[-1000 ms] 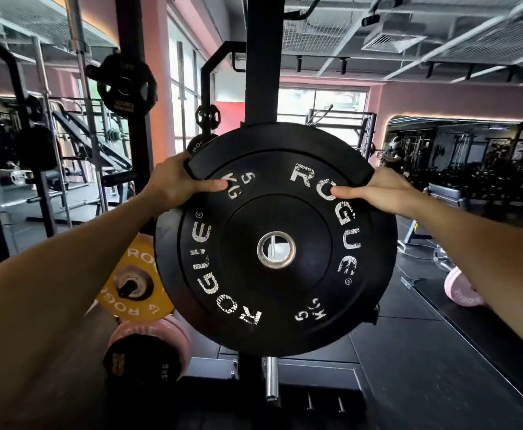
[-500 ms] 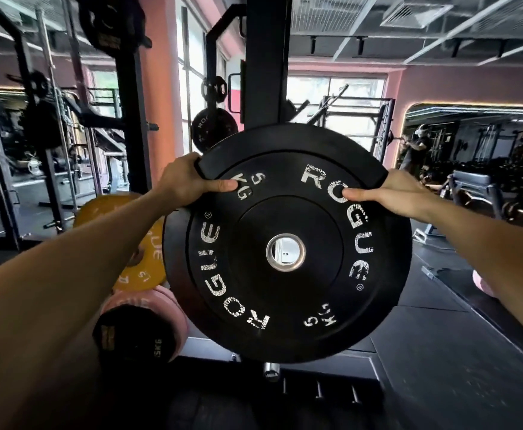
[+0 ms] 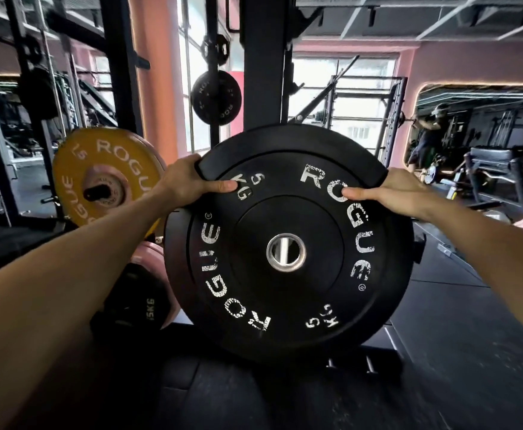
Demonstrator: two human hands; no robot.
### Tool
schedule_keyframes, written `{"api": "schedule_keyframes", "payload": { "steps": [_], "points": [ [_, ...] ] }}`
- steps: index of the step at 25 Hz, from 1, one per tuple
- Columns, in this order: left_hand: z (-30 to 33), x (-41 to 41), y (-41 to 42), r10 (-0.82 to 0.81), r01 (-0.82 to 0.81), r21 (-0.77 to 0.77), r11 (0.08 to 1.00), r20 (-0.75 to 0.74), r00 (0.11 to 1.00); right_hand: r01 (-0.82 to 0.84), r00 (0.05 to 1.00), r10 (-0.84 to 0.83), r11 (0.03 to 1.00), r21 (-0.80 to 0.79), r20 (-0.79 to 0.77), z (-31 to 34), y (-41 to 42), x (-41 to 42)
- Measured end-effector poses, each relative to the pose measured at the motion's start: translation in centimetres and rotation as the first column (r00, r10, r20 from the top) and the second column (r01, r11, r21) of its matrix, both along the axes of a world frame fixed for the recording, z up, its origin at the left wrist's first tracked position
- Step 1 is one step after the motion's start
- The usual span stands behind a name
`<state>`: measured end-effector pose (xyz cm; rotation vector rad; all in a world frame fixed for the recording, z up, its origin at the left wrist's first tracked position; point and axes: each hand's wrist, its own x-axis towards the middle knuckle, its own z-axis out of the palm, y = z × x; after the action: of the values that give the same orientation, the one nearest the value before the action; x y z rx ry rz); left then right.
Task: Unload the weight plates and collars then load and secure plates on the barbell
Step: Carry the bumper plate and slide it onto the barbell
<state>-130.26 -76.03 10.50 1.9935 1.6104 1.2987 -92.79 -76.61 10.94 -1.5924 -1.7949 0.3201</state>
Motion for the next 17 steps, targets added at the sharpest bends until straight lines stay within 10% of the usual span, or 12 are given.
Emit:
{"api": "schedule_keyframes", "payload": {
  "steps": [17],
  "points": [
    [-16.9, -1.2, 6.6, -0.024, 0.025, -0.102, 0.994, 0.005, 1.000, 0.015, 1.000, -0.018, 0.992, -0.129, -0.019, -16.1, 5.0, -0.3]
  ]
}}
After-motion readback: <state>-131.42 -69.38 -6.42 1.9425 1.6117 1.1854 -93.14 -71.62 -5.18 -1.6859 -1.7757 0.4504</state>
